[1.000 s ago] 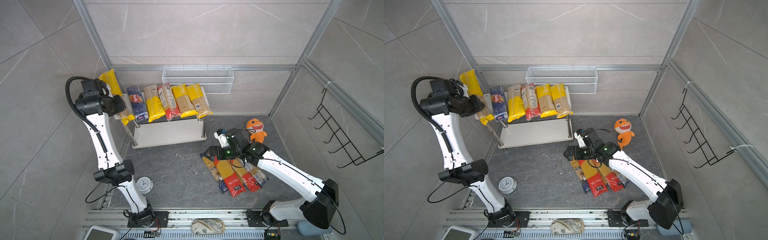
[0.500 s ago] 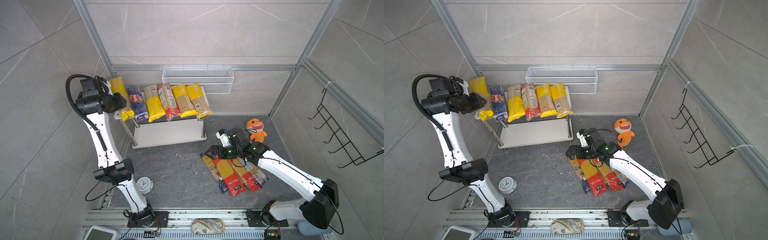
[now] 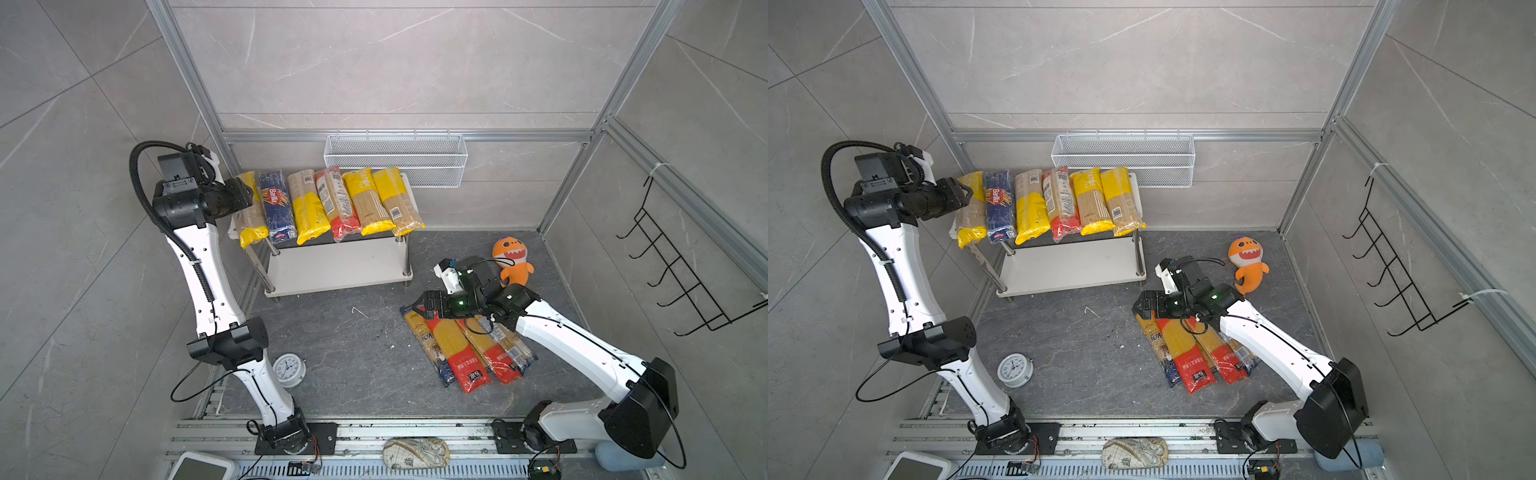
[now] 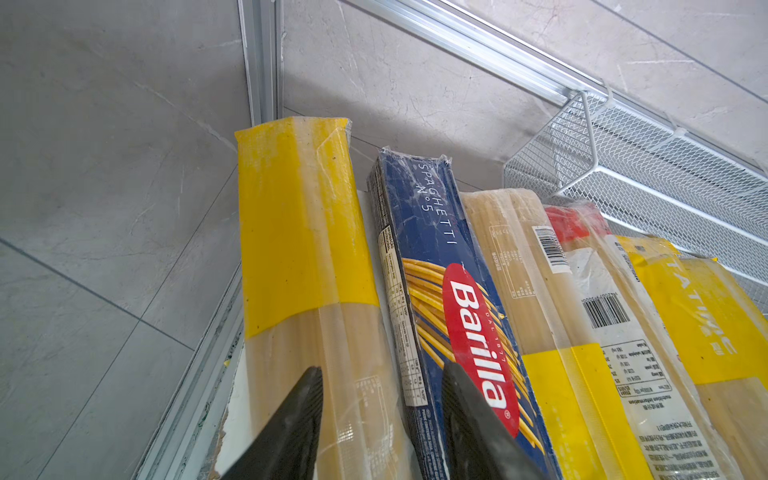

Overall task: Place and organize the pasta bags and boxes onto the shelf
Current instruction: 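Lower the yellow-and-tan pack onto the shelf end and stand it upright, then open the left gripper and withdraw it down toward the floor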

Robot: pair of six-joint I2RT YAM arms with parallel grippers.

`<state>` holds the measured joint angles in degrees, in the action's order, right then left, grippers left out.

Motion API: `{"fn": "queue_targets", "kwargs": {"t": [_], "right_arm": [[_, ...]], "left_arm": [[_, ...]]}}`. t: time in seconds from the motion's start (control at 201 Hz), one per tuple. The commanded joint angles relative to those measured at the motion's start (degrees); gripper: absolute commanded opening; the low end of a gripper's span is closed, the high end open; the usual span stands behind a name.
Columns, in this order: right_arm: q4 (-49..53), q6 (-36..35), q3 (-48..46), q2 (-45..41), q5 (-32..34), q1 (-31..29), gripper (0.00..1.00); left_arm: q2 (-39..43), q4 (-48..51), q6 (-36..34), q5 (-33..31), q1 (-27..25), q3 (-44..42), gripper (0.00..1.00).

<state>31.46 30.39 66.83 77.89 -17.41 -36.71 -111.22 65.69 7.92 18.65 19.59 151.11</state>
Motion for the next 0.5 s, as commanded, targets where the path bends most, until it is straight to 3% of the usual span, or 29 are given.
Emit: {"fn": "queue_targets", "kwargs": {"t": [0.0,0.154,0.498], "right_arm": [[0.2,-0.7,-0.5,-2.0,-0.8,0.2,1.00],[1.5,-1.2,0.0,-3.6,-0.1,0.2,1.00],[6.6,-4.0,-2.4,-9.1,7.3,0.2,1.00]], "left_arm": [[5.5,-2.0,1.0,2.3,0.0,-0.8,0.51],[13.4,-4.1,3.8,3.5,-0.1,-9.0,0.54],[42.9,-15.7,14.1,7.9,-0.4,-46.0,0.60]]}}
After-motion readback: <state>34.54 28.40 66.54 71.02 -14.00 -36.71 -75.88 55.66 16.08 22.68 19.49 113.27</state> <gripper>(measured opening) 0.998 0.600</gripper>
